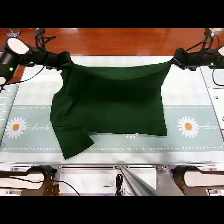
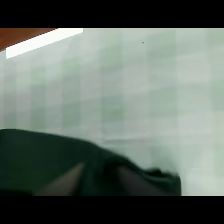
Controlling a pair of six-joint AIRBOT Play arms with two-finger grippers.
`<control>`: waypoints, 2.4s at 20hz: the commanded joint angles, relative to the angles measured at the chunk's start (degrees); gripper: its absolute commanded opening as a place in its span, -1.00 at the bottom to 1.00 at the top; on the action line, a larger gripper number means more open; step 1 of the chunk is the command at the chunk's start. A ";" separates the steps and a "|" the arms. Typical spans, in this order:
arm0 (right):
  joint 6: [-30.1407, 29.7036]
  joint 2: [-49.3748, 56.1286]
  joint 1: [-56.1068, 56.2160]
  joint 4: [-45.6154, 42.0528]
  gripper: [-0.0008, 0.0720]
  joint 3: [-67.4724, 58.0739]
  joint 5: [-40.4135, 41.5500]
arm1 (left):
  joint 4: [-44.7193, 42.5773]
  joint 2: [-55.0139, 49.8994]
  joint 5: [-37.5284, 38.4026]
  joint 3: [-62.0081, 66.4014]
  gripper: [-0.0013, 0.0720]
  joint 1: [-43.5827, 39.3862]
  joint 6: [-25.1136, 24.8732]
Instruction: Fold the shirts.
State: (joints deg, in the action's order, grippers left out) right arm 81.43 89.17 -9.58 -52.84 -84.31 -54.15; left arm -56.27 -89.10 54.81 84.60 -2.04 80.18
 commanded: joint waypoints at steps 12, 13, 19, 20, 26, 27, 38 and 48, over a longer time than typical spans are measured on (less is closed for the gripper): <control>-12.31 -18.99 -21.75 3.50 0.68 37.22 -16.57 | -9.38 13.92 26.80 -32.24 0.95 29.11 1.95; -13.79 -21.94 -21.59 6.14 0.68 42.07 -15.34 | -7.69 15.41 24.59 -36.22 0.95 32.26 2.08; -16.63 -30.25 -21.27 13.70 0.68 51.34 -15.28 | 3.26 14.01 17.62 -44.02 0.95 38.80 -8.63; -16.61 -30.21 -21.27 14.10 0.68 51.34 -15.23 | 3.23 12.96 17.77 -44.02 0.95 37.46 -10.60; -15.69 -30.21 -21.31 14.27 0.68 51.32 -14.53 | 6.60 8.48 12.66 -43.95 0.95 27.54 -12.74; -15.72 -30.21 -21.75 13.64 0.68 50.75 -13.44 | 6.58 7.96 12.92 -43.89 0.94 26.58 -13.18; -2.34 -29.42 -19.63 -10.73 0.68 52.00 -19.08 | 7.06 7.89 18.84 -40.96 -0.90 26.67 -17.55; -3.10 -15.58 -2.08 5.16 0.37 49.66 -7.50 | 7.06 7.89 18.71 -40.96 -0.90 26.64 -17.53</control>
State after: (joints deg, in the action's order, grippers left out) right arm 78.50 71.00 -15.97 -53.58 -33.50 -67.77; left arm -49.23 -81.19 73.47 43.59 24.62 62.70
